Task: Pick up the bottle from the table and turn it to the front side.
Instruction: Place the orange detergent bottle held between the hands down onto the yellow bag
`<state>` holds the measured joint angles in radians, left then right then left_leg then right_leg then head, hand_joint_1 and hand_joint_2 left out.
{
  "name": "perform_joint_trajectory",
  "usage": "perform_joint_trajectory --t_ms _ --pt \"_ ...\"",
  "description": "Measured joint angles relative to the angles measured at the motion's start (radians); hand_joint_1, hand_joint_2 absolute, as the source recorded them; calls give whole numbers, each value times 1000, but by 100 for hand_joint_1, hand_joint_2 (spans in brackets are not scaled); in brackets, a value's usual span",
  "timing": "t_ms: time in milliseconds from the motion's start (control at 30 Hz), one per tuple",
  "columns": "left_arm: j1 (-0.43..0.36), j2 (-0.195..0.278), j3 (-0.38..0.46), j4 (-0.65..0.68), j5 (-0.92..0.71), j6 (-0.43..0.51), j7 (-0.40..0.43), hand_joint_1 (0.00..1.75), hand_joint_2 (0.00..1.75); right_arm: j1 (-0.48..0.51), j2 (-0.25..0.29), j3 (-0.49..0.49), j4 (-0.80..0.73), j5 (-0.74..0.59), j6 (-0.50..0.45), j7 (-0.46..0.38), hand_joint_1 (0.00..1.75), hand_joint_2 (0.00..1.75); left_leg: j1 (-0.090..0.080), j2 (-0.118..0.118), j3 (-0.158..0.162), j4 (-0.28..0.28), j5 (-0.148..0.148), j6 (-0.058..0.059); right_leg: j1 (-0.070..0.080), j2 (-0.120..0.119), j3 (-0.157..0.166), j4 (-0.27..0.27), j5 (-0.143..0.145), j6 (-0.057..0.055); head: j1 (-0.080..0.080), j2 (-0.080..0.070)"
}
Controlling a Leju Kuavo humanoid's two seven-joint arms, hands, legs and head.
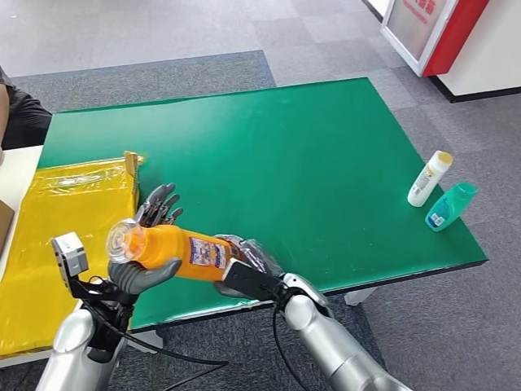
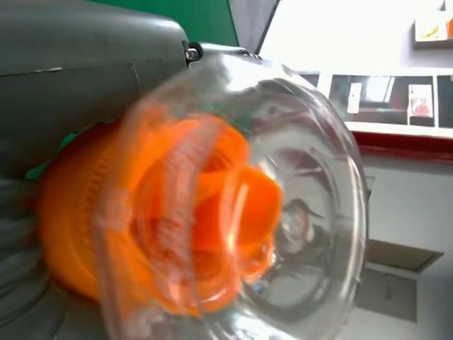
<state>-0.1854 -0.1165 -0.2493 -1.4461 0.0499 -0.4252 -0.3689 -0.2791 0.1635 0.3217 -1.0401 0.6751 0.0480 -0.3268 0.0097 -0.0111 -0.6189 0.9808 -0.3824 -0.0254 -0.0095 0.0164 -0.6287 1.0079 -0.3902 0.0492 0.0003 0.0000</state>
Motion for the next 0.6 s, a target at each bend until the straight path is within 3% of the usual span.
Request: perform_joint_trajectory --t_ms 33,133,167,567,600 --pt "-6 5 -11 3 7 0 2 12 175 -3 2 6 6 5 -4 -2 175 175 0 0 0 0 0 0 0 0 0 0 0 0 0 0" --pt "-15 18 -31 15 30 5 2 139 175 -8 5 23 16 16 -11 -10 175 175 0 0 0 0 0 0 0 0 0 0 0 0 0 0" --pt "-16 22 -35 19 35 8 1 171 175 -8 5 29 17 18 -12 -11 175 175 0 0 0 0 0 0 0 0 0 0 0 0 0 0" --pt "-25 50 -51 30 31 30 -10 175 175 1 1 63 -9 9 -13 -8 175 175 0 0 0 0 0 0 0 0 0 0 0 0 0 0" --pt "-25 51 -51 30 30 31 -10 175 175 3 0 63 -13 7 -12 -7 140 175 0 0 0 0 0 0 0 0 0 0 0 0 0 0"
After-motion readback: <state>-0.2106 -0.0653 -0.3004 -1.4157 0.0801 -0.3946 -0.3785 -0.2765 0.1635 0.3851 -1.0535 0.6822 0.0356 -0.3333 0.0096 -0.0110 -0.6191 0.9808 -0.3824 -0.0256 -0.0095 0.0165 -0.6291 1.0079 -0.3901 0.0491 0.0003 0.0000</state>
